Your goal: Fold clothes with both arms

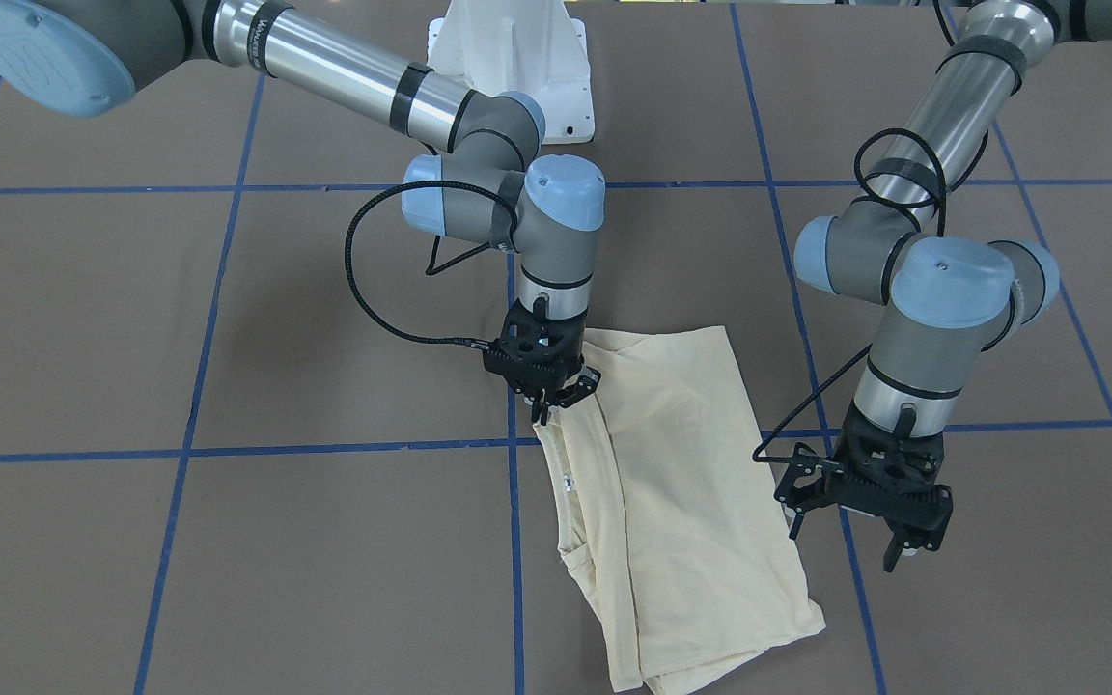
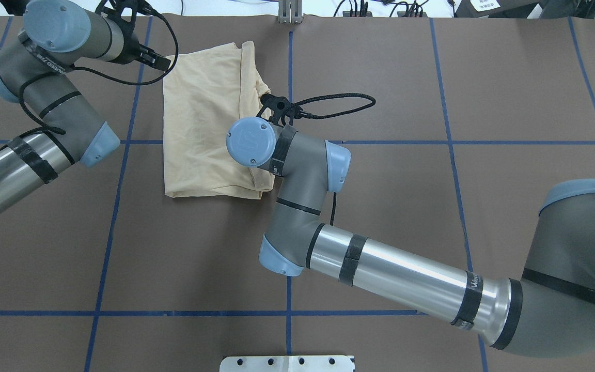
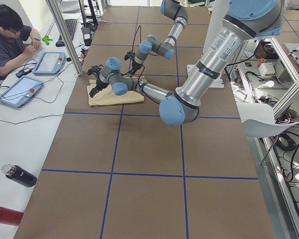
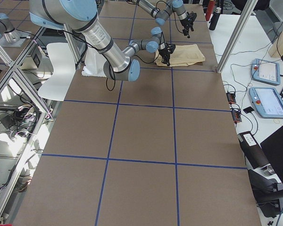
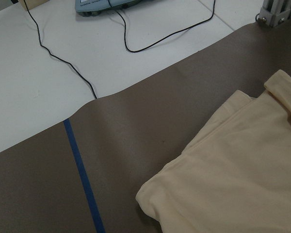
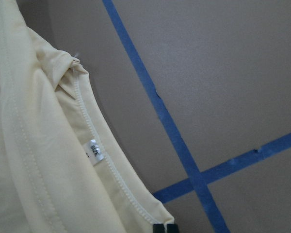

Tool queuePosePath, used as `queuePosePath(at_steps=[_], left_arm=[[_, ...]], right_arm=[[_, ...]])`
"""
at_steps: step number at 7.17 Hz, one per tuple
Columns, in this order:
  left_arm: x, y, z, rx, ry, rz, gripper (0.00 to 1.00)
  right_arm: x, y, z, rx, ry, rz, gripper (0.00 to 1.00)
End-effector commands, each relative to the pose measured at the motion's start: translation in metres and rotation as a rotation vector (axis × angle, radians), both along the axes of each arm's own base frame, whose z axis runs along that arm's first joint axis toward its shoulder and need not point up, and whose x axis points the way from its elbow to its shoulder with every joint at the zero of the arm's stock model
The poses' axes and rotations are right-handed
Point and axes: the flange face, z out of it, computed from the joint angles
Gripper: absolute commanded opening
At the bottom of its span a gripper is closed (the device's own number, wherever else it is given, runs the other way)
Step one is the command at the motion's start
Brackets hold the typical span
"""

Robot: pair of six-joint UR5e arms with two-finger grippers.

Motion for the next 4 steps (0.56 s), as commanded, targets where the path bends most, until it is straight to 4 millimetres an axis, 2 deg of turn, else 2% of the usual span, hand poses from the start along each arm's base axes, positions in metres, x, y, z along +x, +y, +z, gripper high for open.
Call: queuePosePath(at_steps=[1,2,3,4], left_arm=[[0.000,0.000,0.000,0.000,0.000,0.000,1.00],[0.000,0.001,-0.002,0.002,0.004,0.000,1.00],[0.000,0.001,-0.004,0.002,0.008,-0.002,1.00],[0.000,0.002,-0.004,0.003,0.009,-0.002,1.00]], right_arm=[[0.008,0.002,-0.018,0.005,-0.035,0.005,0.00],[0.025,0.013,-0.005,0.006,-0.047,-0.002,0.00],[0.061,0.031,0.026,0.013,-0.060,-0.001,0.00],[0.088,0.062,0.049,0.014,-0.055,-0.018,0.00]])
